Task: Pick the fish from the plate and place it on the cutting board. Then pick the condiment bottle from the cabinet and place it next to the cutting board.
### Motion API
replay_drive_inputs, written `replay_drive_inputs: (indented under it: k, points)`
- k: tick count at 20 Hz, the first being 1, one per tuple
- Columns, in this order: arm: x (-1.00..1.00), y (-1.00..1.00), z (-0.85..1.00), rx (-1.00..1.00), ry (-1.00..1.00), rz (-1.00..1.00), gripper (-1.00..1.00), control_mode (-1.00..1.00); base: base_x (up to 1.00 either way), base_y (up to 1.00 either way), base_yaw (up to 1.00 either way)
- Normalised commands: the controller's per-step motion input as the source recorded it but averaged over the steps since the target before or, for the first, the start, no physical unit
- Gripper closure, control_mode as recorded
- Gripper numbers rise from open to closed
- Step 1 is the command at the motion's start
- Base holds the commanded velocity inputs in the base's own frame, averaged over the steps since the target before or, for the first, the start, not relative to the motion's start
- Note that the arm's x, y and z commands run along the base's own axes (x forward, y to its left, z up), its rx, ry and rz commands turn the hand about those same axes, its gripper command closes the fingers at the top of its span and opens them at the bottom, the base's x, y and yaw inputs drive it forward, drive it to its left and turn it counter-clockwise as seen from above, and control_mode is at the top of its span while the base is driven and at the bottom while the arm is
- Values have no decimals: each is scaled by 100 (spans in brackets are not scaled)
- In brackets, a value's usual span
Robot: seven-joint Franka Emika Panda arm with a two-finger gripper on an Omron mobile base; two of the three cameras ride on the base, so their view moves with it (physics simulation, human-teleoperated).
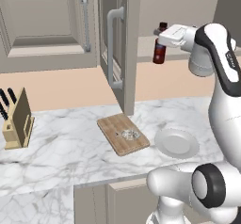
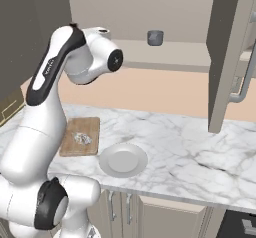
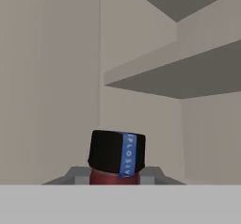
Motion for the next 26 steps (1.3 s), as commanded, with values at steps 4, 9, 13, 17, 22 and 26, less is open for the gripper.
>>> replay_drive_inputs:
  k: [4,9,13,17,22,26]
  points:
    - [-61,0,-1,-1,3,1,100,-100,0,0,0]
    - [-57,0,-13,0,5,1,100,-100,0,0,0]
    - [-56,0,-23,0,2,3,100,-100,0,0,0]
    - [-52,0,-33,0,2,3,100,-100,0,0,0]
    - [-45,0,-51,0,3,3,100,-100,0,0,0]
    - [-32,0,-71,0,4,4,100,-100,0,0,0]
